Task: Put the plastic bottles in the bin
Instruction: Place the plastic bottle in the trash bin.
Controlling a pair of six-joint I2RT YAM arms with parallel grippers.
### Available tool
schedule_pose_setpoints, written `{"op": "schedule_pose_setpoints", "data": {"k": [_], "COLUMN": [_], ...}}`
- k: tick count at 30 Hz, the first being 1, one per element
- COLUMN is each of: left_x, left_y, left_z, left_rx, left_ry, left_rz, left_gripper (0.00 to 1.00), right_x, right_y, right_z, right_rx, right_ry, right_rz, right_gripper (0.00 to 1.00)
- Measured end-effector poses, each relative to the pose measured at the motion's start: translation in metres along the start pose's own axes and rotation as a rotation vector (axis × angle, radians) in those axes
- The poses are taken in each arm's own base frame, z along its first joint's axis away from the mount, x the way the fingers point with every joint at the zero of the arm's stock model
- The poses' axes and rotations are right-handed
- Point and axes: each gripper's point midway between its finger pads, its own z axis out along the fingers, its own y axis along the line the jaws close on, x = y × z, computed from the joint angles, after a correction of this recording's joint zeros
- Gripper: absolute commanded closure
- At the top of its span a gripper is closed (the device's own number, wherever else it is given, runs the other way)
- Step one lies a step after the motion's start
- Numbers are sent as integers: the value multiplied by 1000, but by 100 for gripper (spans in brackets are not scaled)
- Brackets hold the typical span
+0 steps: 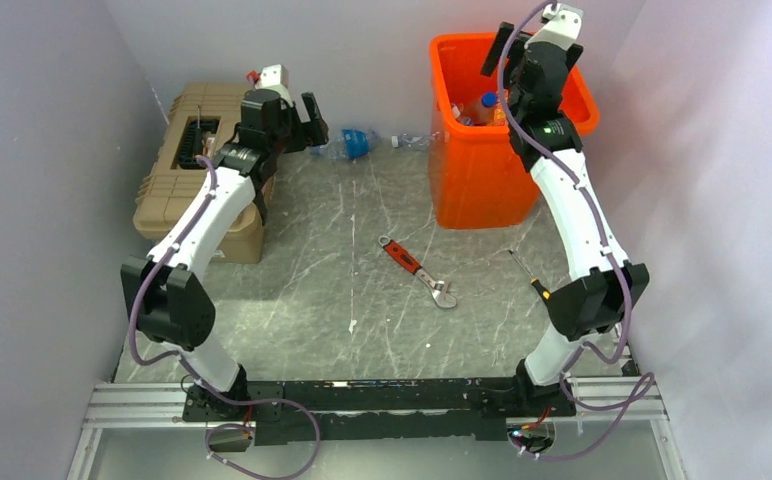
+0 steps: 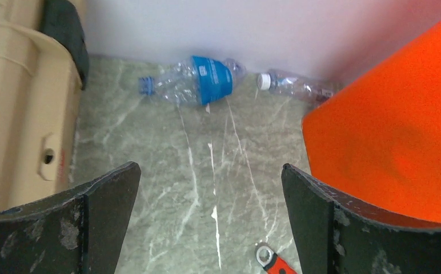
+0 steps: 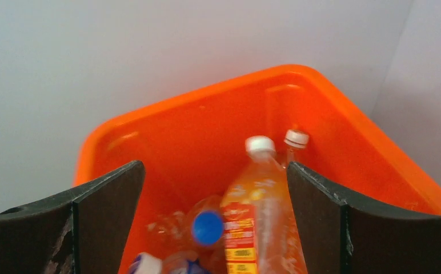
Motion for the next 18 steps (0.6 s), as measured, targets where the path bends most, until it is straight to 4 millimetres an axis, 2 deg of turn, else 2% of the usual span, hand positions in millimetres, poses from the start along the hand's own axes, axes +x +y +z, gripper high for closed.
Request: {"op": "schedule_pose_setpoints", "data": {"k": [3, 5, 8, 9, 11, 13, 15, 18], "left_x": [18, 24, 21, 21, 23, 32, 46, 74], "left_y": [-2, -8, -20, -24, -31, -36, -39, -47], "left_z": [12, 19, 34, 40, 55, 70, 90, 120], "left_rx": [13, 38, 84, 98, 126, 139, 141, 123], "left_ry": [49, 68, 61, 58, 47, 50, 58, 75], "left_rz": [-15, -29, -69, -89, -143, -194, -252, -309], "left_gripper": [0, 1, 1, 1, 0, 1, 1, 1], "right_x": [-13, -28, -49, -52, -45, -32, -14, 8], "right_y": [24, 50, 86, 97, 96, 76, 59, 50], "right_z": [-12, -35, -91, -116, -159, -196, -219, -252], "right_rx": [-56, -121, -253, -319, -407, -468, -495, -577], "right_ry": [-25, -59, -112, -129, -132, -148, -138, -114], "right_rz": [27, 42, 89, 122, 174, 236, 262, 286], "right_gripper": [0, 0, 0, 1, 2, 3, 3, 4]}}
